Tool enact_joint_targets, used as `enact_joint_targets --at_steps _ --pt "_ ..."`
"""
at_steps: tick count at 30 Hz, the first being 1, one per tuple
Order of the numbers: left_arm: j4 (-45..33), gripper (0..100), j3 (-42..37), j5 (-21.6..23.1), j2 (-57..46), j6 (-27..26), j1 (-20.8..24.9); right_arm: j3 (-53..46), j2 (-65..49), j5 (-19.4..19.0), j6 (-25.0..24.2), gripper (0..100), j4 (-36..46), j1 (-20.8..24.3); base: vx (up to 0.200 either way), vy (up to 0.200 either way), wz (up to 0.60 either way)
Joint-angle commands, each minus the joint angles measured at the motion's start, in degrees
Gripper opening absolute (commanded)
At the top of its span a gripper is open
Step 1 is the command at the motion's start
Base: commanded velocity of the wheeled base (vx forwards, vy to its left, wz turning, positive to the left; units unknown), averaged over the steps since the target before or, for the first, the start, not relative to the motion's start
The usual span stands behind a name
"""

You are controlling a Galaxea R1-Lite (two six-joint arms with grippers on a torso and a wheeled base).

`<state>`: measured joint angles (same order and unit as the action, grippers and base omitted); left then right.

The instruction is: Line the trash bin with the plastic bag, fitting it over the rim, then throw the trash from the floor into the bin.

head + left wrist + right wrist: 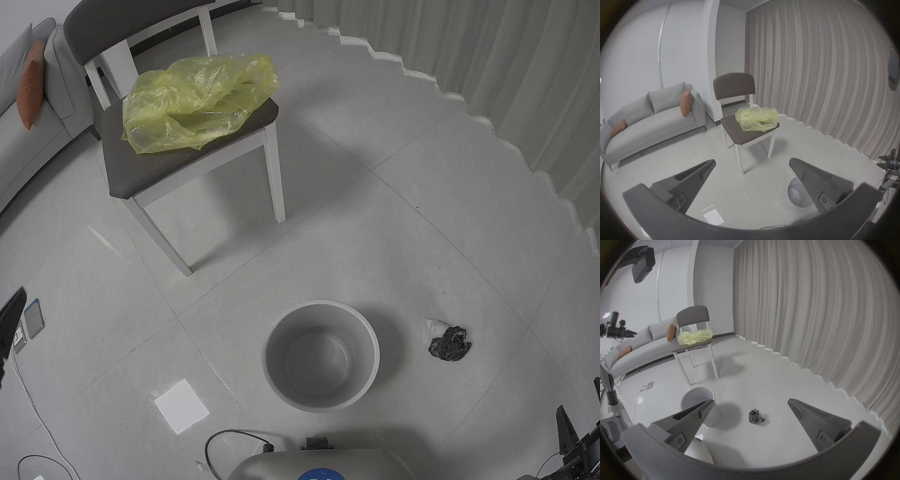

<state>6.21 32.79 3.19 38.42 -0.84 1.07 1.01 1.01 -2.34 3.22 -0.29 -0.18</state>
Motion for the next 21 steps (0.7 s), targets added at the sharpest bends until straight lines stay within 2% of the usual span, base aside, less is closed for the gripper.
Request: enact_joint_targets --at_steps 1,10,19,21 --pt "7.68 100 17.92 0.15 29.69 -1.09 0.16 -0.92 -1.01 -0.47 0.91 100 -0.06 0.09 0.0 0.0 0.0" --pt "7.07 100 36.47 -0.29 46.74 -0.48 2.09 -1.01 -1.01 -0.56 0.56 100 -0.15 0.36 0.0 0.0 0.0" --pt "1.79 100 56.15 -0.38 61.42 -1.97 2.0 -1.01 -1.01 -0.74 1.7 100 -0.32 0.36 0.0 0.0 0.0" --pt "1.62 100 57.21 -0.38 62.21 -2.15 2.0 -1.01 -1.01 -0.74 1.7 100 -0.32 0.27 0.0 0.0 0.0"
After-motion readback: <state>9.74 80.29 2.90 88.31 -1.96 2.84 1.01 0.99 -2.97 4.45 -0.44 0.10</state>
